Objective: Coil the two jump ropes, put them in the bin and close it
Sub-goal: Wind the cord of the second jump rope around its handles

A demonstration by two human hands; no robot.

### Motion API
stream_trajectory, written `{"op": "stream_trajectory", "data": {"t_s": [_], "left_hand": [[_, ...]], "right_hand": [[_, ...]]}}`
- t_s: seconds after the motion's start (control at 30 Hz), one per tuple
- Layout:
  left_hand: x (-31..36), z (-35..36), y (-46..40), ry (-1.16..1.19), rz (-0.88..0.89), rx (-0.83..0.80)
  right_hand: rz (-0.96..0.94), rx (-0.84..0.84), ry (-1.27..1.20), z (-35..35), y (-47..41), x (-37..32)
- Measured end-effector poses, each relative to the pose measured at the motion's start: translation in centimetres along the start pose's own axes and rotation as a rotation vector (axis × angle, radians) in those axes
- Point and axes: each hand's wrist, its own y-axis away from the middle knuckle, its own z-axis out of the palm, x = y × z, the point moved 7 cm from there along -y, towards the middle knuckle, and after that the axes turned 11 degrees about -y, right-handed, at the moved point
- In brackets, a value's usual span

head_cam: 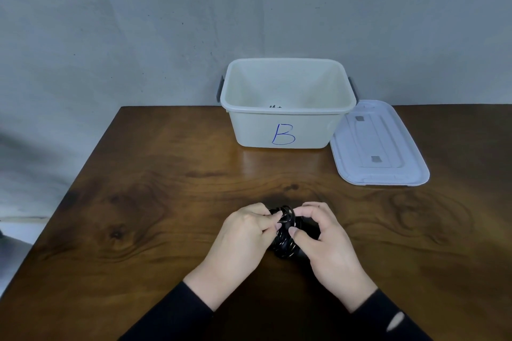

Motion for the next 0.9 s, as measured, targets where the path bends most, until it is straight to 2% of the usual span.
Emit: {"op": "stream_trajectory", "data": {"t_s": [0.2, 0.37, 0.47, 0.57, 0.67, 0.9], "left_hand": [[0.5, 0.3, 0.0, -0.102, 0.070, -0.054], [1.6, 0.4, -0.4, -0.225, 0.091, -0.008], [1.6, 0.6, -0.1, -0.198, 0.012, 0.035], [1.6, 0.6, 0.4, -0.142, -0.036, 0.088], [1.2, 0.8, 0.6, -0.126, -0.047, 0.084], [0.1, 0.9, 0.8, -0.055, -0.062, 0.080]], "right_hand": [[0.004, 0.021, -0.005, -0.1, -0.5, -0.1], [-0.122, -0.073, 0.190, 0.4, -0.1, -0.7], [-0.198, -0.089, 0.172, 0.0, -0.2, -1.2], [-0.139, -0.010, 0.109, -0.7, -0.5, -1.2], [-0.087, 0.035, 0.153, -0.9, -1.0, -1.1], [-0.180, -0.095, 0.352, -0.3, -1.1, -2.7]]}}
